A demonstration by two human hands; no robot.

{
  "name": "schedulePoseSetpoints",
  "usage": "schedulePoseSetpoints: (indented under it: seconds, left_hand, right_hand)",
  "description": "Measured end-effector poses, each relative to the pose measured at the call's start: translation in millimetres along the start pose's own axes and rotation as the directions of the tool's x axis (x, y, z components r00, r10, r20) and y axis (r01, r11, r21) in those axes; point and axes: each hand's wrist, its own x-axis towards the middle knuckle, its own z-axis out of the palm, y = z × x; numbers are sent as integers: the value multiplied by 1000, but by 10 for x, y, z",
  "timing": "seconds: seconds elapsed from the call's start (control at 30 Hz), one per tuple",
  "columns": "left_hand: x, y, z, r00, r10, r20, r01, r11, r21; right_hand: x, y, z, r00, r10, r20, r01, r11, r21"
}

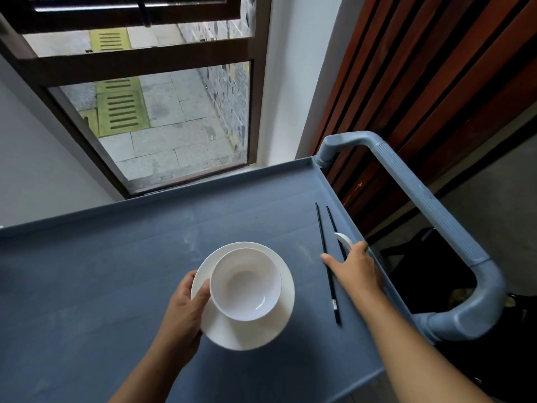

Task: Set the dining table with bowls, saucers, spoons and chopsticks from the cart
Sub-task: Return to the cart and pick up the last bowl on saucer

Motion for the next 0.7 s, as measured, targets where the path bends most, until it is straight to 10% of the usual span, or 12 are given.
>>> schedulePoseSetpoints:
  seconds: [0.5, 0.7]
  left_hand:
    - [-65, 37, -223, 998, 19, -61, -22, 998, -55]
    - [-387, 132, -411, 984, 72, -161, -90, 990, -111]
  right_hand:
    - [-4, -242, -9, 961, -246, 125, 256, 965, -63]
    - [-525, -731, -63, 852, -401, 336, 96, 752, 652]
